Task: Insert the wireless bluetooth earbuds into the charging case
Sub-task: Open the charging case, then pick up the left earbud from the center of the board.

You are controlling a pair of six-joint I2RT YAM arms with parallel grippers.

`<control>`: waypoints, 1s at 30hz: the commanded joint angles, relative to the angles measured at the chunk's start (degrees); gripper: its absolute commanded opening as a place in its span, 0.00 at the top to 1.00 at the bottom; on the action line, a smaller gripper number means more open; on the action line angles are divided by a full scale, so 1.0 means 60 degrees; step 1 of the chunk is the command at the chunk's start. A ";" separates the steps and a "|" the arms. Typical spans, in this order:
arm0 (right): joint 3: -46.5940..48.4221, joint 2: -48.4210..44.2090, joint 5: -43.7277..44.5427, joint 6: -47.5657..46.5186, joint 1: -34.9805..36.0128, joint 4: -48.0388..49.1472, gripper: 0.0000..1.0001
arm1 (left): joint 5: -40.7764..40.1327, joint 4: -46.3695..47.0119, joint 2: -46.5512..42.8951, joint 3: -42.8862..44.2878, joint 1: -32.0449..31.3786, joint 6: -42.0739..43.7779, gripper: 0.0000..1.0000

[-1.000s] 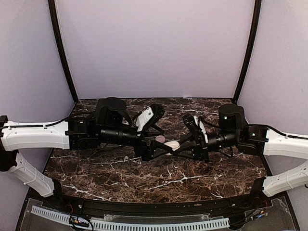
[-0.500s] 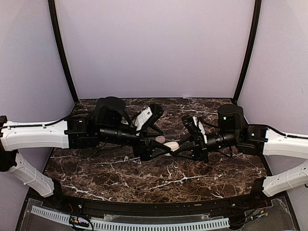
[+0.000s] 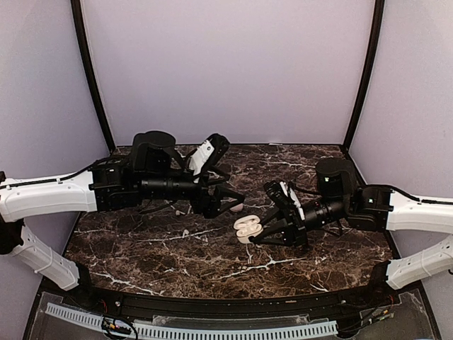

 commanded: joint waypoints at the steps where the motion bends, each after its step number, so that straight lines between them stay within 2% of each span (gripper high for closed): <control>1: 0.0059 -0.0123 -0.0119 -0.0062 0.0056 0.0227 1.00 | -0.0335 0.0039 -0.0396 0.0181 -0.0033 -0.0016 0.17; 4: 0.0034 -0.0175 0.0087 -0.0021 0.0047 0.0185 1.00 | -0.0953 -0.0207 -0.0563 0.0123 0.0145 -0.0253 0.16; 7: -0.0073 -0.0359 0.0434 0.0013 0.0056 0.0193 1.00 | -0.1398 -0.1040 -0.0501 0.0102 0.0992 -0.0969 0.16; 12: -0.0264 -0.0833 0.0806 -0.0055 0.0059 0.0256 1.00 | -0.0864 -0.2239 -0.0536 -0.0639 0.2302 -0.2374 0.21; 15: -0.0388 -0.1046 0.0755 -0.0023 0.0060 0.0366 1.00 | -0.0621 -0.3072 -0.0666 -0.1219 0.3018 -0.2590 0.21; 18: -0.0370 -0.0995 0.0647 -0.0029 0.0052 0.0366 1.00 | -0.0543 -0.4096 -0.0327 -0.1287 0.3562 -0.2196 0.21; 22: -0.0379 -0.0934 0.0534 -0.0042 0.0060 0.0368 1.00 | -0.0598 -0.6000 0.0732 -0.0830 0.3723 -0.1387 0.24; 30: -0.0454 -0.0989 0.0444 -0.0039 0.0052 0.0557 1.00 | -0.0343 -0.6062 0.2378 -0.0098 0.3711 -0.0445 0.37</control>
